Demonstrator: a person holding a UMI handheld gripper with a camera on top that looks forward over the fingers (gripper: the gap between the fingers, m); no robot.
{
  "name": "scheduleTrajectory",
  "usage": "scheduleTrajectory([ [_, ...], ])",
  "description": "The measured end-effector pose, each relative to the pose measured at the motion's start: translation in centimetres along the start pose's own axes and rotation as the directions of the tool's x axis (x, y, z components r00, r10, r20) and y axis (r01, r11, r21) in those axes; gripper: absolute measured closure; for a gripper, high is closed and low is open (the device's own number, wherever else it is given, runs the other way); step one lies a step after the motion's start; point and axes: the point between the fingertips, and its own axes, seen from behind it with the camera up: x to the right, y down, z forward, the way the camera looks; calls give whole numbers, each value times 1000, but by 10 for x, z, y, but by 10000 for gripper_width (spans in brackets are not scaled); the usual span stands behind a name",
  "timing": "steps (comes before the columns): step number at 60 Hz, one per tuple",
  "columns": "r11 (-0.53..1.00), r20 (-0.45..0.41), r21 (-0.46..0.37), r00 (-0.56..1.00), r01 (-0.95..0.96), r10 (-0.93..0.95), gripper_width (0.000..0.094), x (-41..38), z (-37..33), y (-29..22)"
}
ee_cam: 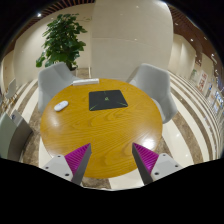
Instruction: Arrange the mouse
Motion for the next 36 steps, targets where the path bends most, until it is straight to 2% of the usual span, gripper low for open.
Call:
scheduleTrajectory([
  [15, 1000, 72, -2, 997, 28, -28, 79, -40, 22, -9],
  [36, 994, 200, 21, 973, 109, -111, 84, -180, 58, -21],
])
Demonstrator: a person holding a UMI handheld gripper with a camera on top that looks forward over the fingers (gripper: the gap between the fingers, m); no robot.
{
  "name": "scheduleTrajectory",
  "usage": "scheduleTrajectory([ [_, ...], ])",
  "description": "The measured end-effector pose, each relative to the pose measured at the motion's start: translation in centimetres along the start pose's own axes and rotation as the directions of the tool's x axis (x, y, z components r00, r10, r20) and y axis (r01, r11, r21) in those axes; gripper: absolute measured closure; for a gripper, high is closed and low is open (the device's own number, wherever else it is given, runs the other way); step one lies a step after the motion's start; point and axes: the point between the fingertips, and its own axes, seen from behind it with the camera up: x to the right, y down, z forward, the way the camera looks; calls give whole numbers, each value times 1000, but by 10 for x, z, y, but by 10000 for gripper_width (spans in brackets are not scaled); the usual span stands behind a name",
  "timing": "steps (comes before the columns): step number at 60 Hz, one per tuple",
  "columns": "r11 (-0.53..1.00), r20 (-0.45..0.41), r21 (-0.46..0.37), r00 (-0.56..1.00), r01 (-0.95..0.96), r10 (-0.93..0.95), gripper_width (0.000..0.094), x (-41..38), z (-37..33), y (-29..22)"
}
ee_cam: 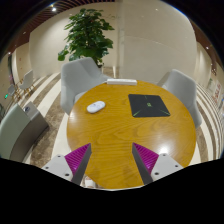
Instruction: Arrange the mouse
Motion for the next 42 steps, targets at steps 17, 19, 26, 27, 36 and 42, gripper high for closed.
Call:
scheduleTrajectory([
  [17, 999, 8, 53, 1000, 2, -2, 80, -71, 72, -42],
  [19, 998, 11, 55, 1000, 5, -6, 79, -78, 82, -46],
  [26, 998, -2, 64, 1000, 5, -4, 81, -102, 121, -61],
  [27, 998, -4, 65, 1000, 5, -5, 82, -104, 132, -60],
  [36, 999, -17, 47, 1000, 6, -5, 83, -115, 182, -68],
  [42, 999, -29, 36, 1000, 10, -9, 80, -114, 218, -75],
])
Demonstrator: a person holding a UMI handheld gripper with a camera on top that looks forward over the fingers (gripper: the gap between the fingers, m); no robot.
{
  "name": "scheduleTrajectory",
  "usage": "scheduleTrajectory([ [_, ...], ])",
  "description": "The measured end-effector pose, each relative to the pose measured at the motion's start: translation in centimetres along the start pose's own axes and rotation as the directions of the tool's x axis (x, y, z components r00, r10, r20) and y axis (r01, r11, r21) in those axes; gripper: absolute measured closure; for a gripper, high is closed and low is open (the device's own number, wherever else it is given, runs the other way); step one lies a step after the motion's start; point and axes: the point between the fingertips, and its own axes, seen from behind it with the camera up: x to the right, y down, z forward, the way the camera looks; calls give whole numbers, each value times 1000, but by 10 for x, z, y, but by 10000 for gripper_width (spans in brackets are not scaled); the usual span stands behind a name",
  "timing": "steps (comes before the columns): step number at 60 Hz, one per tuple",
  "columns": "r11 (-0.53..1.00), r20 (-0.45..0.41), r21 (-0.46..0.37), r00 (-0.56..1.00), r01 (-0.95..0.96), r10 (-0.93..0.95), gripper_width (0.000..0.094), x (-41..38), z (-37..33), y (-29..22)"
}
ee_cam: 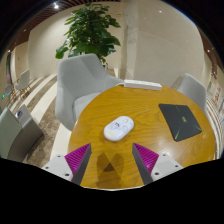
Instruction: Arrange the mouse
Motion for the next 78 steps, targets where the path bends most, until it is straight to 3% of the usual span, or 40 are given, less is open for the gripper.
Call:
scheduleTrajectory([
  [17, 999, -20, -13, 999, -47, 47, 67, 5, 69, -32],
  [32, 1000, 24, -9, 1000, -10, 11, 83, -12, 93, -57],
  [39, 1000, 35, -7, 999, 3, -3, 220, -17, 97, -59],
  [44, 1000, 37, -5, 999, 14, -14, 431, -19, 99, -61],
  [54, 999, 44, -20, 998, 42, -42, 561, -23, 95, -63],
  [67, 997, 16, 77, 999, -31, 30, 579, 21, 48, -128],
  [78, 985, -95, 155, 991, -78, 94, 580, 151, 45, -190],
])
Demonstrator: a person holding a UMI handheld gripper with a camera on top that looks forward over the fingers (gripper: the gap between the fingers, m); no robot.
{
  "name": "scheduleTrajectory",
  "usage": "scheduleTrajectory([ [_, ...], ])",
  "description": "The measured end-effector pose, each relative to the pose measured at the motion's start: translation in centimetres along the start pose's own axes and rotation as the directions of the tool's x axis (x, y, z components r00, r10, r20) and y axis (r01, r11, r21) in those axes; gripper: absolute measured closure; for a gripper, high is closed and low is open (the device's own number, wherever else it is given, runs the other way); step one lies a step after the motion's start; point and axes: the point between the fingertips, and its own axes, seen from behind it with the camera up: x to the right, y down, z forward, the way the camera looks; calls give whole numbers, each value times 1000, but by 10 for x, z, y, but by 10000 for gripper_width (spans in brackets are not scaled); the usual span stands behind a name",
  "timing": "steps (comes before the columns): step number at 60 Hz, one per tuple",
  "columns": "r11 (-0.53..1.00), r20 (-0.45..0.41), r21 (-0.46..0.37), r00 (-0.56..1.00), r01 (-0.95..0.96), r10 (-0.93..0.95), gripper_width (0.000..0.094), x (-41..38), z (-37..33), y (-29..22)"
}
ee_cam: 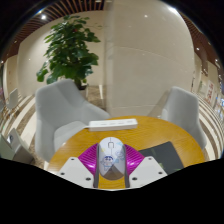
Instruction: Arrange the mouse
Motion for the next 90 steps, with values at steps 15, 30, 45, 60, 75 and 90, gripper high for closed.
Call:
scheduleTrajectory([
  [15, 994, -113, -98, 993, -44, 32, 580, 166, 51, 55],
  [30, 978, -65, -181, 994, -100, 89, 509, 194, 71, 117],
  [45, 982, -29, -169, 997, -81, 77, 83, 191, 54, 112],
  [60, 986, -15, -159, 999, -48, 46, 76, 188, -93, 114],
  [75, 969, 8, -245, 1000, -11, 14, 76, 181, -236, 189],
  [90, 967, -20, -253, 1000, 14, -20, 79, 184, -272, 217],
])
